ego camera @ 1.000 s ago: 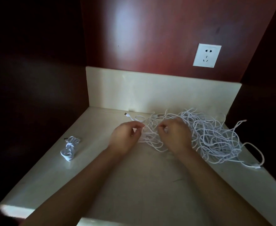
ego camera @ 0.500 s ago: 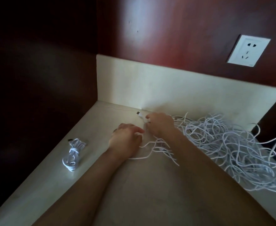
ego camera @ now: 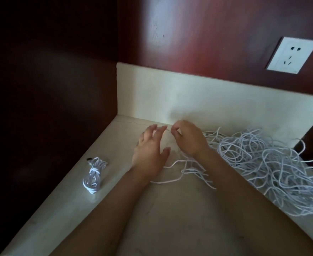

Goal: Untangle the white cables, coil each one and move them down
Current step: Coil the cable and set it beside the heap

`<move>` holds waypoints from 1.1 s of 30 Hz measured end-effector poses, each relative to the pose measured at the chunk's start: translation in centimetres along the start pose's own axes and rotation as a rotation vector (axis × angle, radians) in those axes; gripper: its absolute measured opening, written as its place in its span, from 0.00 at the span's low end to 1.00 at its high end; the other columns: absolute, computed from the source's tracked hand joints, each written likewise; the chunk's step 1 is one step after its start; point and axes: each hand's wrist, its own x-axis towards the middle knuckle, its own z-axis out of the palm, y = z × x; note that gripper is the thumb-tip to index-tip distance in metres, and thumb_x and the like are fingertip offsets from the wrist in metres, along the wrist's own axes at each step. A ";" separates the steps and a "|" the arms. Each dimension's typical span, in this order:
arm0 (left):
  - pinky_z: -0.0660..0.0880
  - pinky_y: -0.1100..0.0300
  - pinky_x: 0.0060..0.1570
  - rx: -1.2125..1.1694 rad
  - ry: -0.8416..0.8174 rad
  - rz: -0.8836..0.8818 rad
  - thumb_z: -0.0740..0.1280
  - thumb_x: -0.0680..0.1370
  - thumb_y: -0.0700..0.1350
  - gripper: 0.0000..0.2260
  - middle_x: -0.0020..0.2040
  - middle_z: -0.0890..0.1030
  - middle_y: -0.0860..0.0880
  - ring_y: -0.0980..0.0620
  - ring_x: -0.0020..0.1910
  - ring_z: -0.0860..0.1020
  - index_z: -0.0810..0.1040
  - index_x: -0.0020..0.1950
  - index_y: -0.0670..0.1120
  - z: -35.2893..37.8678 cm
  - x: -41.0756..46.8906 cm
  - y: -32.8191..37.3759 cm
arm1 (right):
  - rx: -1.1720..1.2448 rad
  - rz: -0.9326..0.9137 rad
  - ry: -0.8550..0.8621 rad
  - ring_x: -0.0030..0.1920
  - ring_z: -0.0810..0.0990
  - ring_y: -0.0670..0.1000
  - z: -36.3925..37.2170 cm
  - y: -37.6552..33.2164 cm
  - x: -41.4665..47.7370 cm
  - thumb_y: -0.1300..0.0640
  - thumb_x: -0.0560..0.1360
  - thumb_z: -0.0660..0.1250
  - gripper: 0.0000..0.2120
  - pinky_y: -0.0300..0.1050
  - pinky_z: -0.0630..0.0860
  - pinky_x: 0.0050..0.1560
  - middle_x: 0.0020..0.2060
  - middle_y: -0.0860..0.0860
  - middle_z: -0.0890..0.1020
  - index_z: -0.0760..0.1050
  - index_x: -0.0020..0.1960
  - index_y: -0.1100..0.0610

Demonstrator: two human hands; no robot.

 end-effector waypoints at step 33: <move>0.76 0.63 0.34 -1.569 -0.477 -0.279 0.64 0.78 0.38 0.03 0.36 0.75 0.49 0.54 0.33 0.76 0.74 0.50 0.43 -2.8 -8.0 2.8 | 1.076 0.251 0.345 0.34 0.78 0.48 -3.8 -3.5 -15.1 0.60 0.81 0.62 0.10 0.43 0.77 0.39 0.31 0.47 0.81 0.80 0.44 0.57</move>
